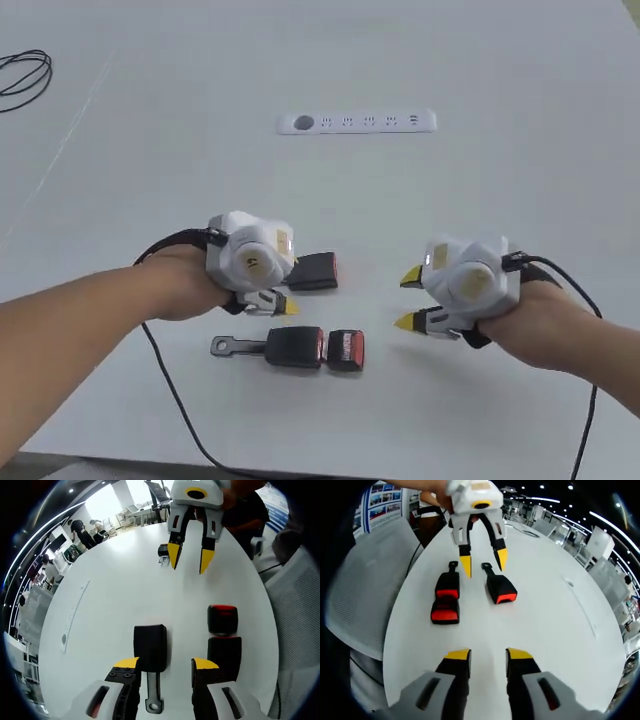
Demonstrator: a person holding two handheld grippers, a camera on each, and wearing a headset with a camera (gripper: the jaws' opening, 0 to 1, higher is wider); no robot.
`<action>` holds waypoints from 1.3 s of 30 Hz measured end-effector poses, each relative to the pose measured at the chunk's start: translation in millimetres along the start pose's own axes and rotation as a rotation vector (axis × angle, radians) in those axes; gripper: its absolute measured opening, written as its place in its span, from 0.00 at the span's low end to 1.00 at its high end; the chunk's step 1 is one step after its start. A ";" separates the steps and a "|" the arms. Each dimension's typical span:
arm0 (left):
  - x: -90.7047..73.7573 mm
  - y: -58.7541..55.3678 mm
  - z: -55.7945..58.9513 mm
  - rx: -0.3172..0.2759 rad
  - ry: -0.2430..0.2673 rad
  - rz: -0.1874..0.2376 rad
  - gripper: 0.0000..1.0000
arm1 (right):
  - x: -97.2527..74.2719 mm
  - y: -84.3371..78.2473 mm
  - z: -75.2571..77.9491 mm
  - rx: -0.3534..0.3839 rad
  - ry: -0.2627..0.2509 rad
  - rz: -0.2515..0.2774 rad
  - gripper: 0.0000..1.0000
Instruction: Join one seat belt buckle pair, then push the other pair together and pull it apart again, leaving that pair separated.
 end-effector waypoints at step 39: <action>34.0 -4.4 -21.3 0.044 -0.105 -0.075 0.38 | -17.6 -113.6 60.9 0.063 -0.007 -0.174 0.35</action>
Point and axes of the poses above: the centre of the closed fingertips' face, and the gripper's own axes: x roughly forward along the fingers, z roughly to its right, y roughly out of its top, the point moved 3 cm from there along -x, roughly backward along the fingers, and after that the axes turned 11 degrees about -z, right-handed, at the moved point
